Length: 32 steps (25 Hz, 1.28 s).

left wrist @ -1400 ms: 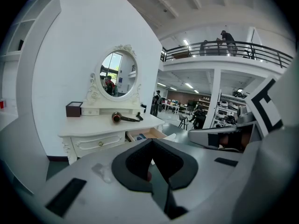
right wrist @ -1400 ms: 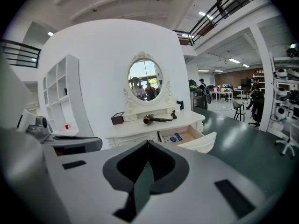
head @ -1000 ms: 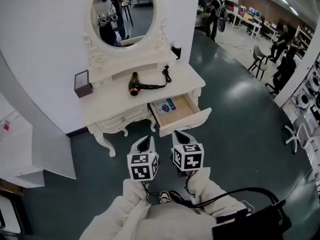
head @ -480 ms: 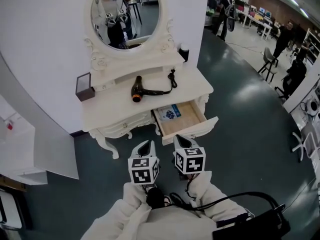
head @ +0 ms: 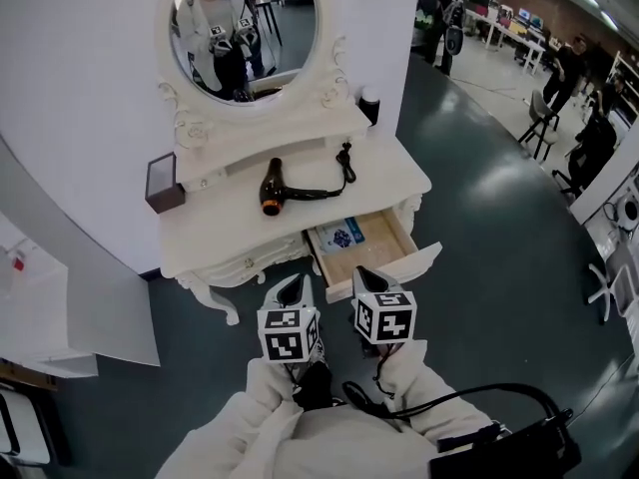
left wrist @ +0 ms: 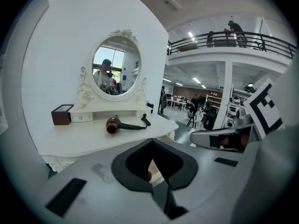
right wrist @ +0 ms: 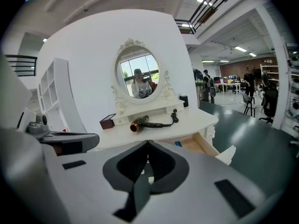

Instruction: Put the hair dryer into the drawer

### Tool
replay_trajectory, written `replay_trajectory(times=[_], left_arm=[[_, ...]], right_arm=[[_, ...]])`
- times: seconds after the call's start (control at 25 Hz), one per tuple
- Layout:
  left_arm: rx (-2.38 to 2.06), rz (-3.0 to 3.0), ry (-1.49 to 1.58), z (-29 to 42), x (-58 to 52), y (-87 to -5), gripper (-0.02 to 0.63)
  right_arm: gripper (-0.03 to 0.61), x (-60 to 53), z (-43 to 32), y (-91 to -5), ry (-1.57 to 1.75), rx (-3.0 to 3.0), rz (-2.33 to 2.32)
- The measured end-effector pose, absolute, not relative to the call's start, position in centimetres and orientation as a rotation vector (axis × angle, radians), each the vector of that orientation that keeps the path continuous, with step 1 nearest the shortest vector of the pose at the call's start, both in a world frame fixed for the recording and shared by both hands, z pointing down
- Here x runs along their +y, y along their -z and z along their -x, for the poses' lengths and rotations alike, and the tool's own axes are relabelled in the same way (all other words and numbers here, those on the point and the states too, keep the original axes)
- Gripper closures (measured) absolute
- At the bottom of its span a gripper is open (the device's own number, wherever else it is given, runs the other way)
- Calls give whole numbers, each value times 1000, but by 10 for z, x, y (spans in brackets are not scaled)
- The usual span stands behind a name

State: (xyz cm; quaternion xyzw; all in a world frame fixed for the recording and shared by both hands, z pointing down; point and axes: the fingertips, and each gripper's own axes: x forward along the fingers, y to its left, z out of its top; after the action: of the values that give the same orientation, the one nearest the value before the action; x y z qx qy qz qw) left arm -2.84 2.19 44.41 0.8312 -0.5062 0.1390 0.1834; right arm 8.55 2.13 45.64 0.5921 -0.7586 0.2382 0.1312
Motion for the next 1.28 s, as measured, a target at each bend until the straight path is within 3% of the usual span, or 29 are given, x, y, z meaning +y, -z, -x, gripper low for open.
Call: replay_trajectory(times=[1.28], left_arm=[[-1295, -2339, -351, 35, -205, -457, 618]], right_arm=[[517, -180, -56, -452, -686, -2132, -1702]])
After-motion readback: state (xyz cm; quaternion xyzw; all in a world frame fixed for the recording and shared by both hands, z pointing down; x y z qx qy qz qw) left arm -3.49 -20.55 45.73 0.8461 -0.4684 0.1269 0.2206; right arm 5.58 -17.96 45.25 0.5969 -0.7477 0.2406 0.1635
